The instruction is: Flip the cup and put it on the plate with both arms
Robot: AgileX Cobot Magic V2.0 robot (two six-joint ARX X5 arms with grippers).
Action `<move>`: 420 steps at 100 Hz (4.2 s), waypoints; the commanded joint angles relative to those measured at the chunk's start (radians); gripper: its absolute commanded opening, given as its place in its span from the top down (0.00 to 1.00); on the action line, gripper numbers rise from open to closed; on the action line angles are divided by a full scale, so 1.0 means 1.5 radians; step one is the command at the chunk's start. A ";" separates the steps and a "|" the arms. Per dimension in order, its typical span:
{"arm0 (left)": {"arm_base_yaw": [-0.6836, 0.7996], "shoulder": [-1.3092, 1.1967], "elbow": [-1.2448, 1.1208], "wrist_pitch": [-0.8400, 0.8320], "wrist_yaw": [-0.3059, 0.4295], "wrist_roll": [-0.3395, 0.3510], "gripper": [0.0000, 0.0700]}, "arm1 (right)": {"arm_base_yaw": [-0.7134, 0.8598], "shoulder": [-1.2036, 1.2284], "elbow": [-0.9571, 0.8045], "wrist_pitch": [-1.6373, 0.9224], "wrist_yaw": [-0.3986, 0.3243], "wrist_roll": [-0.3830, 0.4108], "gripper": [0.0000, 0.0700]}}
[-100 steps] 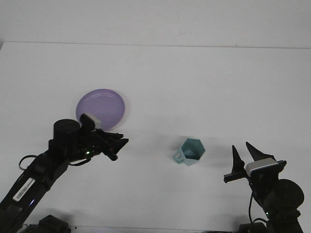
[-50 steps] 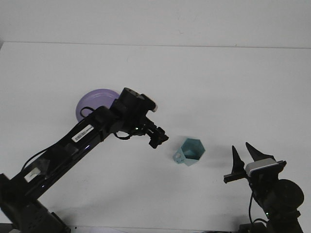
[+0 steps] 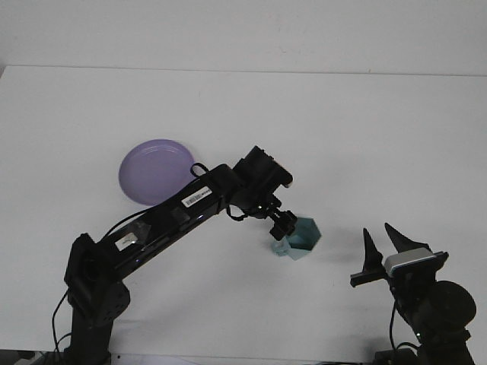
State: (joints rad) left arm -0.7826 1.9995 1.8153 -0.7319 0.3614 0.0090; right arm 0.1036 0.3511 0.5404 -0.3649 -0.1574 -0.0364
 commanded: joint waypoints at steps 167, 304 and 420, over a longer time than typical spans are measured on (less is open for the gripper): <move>0.219 0.036 0.310 -0.354 -0.109 0.067 0.98 | 0.001 0.002 0.001 -0.003 0.000 0.011 0.58; 0.504 0.091 0.118 -0.187 -0.144 0.093 0.98 | 0.001 0.003 0.001 -0.004 0.001 0.012 0.58; 0.565 -0.283 0.183 -0.259 -0.077 0.054 0.98 | 0.001 0.003 0.001 -0.007 0.001 0.014 0.62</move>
State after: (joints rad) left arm 0.0597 1.6104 2.0804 -1.1187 0.2390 0.0830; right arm 0.1036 0.3511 0.5396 -0.3828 -0.1574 -0.0288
